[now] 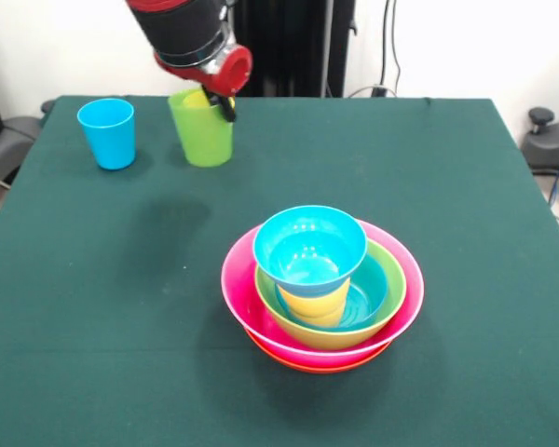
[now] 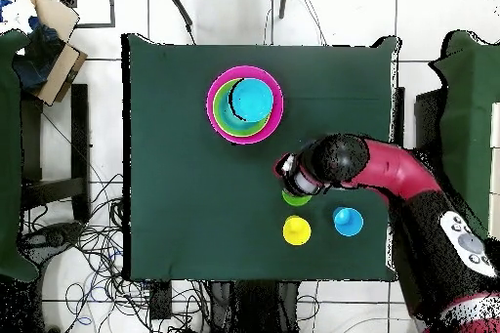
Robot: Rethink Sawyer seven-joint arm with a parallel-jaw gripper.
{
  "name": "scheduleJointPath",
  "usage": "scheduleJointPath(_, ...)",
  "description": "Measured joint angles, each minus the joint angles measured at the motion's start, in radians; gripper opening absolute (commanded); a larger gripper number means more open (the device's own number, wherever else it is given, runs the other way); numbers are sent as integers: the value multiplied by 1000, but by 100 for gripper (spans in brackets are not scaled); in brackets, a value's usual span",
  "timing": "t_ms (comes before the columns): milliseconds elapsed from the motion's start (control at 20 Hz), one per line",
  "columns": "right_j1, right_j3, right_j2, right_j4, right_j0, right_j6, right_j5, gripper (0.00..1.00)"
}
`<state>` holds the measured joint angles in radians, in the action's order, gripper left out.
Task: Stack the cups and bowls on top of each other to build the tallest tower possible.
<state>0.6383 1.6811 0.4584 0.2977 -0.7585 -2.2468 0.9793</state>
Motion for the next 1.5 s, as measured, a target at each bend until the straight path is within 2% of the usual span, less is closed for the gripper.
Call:
scheduleJointPath(450, 0, -183, 50, -48, 91, 0, 233, 0)
scheduleJointPath(1050, -21, -384, 56, -53, 177, 0, 281, 0)
scheduleJointPath(1100, -32, -425, 56, -53, 197, 0, 300, 0)
scheduleJointPath(1250, -42, -462, 57, -53, 214, 0, 321, 0)
scheduleJointPath(1500, -78, -585, 56, -49, 265, 0, 388, 0)
